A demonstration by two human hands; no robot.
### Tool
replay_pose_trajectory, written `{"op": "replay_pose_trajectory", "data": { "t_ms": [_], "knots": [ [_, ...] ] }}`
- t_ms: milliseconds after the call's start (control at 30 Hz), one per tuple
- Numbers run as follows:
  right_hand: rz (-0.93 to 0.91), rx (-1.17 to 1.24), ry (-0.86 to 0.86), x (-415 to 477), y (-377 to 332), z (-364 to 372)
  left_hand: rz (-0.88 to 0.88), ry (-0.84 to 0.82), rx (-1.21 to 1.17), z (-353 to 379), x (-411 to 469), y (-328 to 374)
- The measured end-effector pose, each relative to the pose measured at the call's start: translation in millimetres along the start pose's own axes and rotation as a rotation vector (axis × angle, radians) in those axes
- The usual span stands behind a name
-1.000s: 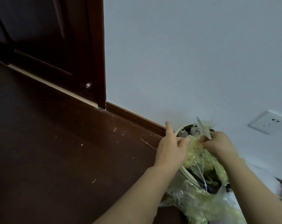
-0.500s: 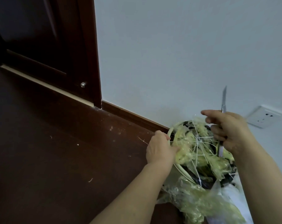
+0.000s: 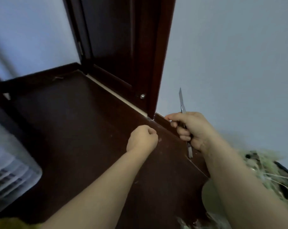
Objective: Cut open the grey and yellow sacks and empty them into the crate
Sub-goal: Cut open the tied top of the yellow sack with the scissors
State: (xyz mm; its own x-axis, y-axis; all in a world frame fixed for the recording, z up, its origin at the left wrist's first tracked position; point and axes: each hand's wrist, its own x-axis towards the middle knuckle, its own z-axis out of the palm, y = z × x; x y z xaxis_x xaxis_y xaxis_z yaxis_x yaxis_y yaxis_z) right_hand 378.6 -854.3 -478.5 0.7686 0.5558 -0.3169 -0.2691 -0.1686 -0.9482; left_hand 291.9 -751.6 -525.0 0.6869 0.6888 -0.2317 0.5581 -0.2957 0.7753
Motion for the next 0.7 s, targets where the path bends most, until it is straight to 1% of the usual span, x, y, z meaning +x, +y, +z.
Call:
{"op": "replay_pose_trajectory", "data": {
  "t_ms": [200, 367, 433, 500, 600, 667, 700],
  "knots": [
    [0.031, -0.12, -0.342, -2, 8, 166, -0.167, 0.315, 0.036, -128, -31, -76],
    [-0.008, -0.219, -0.591, -57, 26, 306, -0.292, 0.565, 0.126, -221, -102, -143],
    [-0.027, -0.268, -0.649, -80, 30, 343, -0.319, 0.637, 0.199, -248, -130, -161],
    [-0.047, -0.335, -0.694, -112, 37, 384, -0.355, 0.745, 0.28, -280, -167, -186],
    [-0.106, -0.358, -0.698, -156, 47, 424, -0.362, 0.981, 0.44, -315, -214, -220],
    [-0.198, -0.325, -0.678, -176, 55, 441, -0.33, 1.154, 0.456, -326, -239, -240],
    [-0.238, -0.32, -0.674, -184, 58, 448, -0.333, 1.211, 0.406, -330, -248, -249]
  ]
}}
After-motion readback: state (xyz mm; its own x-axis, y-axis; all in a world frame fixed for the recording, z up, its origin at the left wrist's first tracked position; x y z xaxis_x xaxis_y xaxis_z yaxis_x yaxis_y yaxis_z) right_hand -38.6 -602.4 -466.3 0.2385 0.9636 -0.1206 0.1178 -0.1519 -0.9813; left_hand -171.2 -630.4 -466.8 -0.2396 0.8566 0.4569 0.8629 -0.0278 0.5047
